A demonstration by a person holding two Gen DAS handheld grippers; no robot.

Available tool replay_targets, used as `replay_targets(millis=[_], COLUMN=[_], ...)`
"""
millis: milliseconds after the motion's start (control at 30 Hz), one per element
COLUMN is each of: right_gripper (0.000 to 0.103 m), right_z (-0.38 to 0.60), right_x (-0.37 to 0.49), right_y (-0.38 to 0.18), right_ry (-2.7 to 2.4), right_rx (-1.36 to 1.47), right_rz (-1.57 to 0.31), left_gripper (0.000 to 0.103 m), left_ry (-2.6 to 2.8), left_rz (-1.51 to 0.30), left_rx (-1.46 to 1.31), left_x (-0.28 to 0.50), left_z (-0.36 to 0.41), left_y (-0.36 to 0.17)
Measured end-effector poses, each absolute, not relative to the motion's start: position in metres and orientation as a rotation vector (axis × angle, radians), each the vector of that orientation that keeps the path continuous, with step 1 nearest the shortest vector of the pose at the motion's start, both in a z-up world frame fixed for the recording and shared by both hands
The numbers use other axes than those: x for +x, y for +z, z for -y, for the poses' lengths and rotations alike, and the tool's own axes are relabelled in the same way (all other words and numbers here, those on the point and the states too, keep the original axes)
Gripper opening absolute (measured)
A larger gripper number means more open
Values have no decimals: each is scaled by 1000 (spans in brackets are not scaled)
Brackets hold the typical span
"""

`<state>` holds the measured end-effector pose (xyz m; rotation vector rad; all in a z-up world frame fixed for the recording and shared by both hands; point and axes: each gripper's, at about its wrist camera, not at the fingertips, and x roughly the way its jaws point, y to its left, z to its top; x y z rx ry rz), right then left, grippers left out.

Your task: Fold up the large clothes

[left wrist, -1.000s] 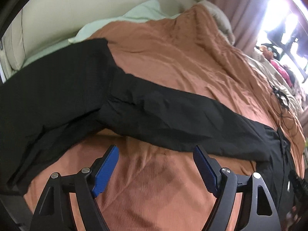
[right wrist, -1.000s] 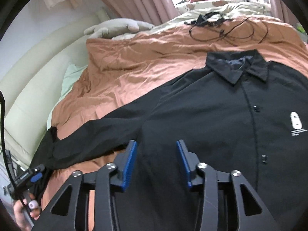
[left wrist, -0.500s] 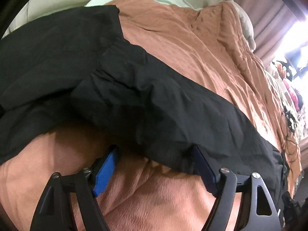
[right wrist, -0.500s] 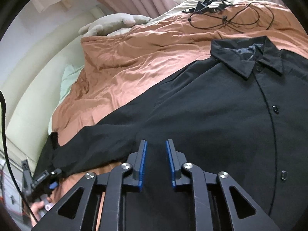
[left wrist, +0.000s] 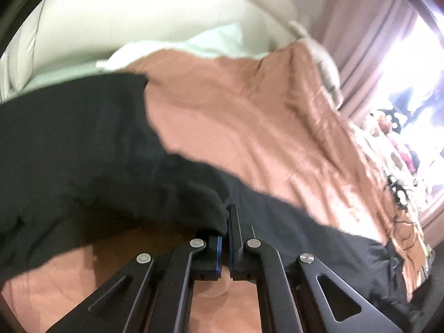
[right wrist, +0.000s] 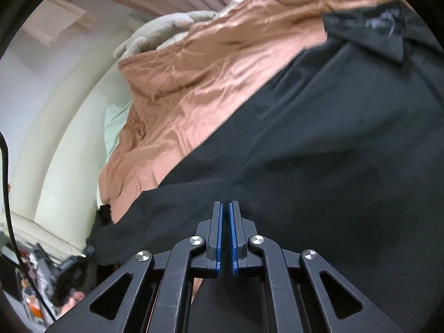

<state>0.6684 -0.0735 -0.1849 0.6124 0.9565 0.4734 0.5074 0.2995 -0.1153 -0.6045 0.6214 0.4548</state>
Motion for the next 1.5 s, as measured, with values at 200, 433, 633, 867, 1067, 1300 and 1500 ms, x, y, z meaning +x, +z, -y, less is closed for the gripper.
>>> replay_targets(millis=[200, 433, 633, 867, 1067, 1300, 1500], right_gripper=[0, 59, 59, 59, 59, 59, 59], right_z=[64, 96, 159, 223, 258, 285, 319], right_x=[677, 651, 602, 544, 541, 534, 530], right_y=[-216, -160, -112, -107, -106, -98, -106], right_ry=[486, 467, 381, 258, 226, 170, 93], right_rx=[659, 628, 650, 681, 754, 772, 832], right_rz=[-1080, -994, -836, -810, -798, -754, -740], left_gripper=[1, 1, 1, 1, 1, 1, 1], left_ry=[366, 233, 107, -27, -132, -259, -374], left_rz=[-562, -481, -441, -429, -450, -483, -547], left_rx=[-536, -488, -455, -401, -346, -300, -291], left_x=[521, 539, 550, 568, 588, 609, 631], left_z=[-281, -233, -180, -114, -59, 9, 70], left_y=[-55, 11, 54, 85, 98, 96, 74])
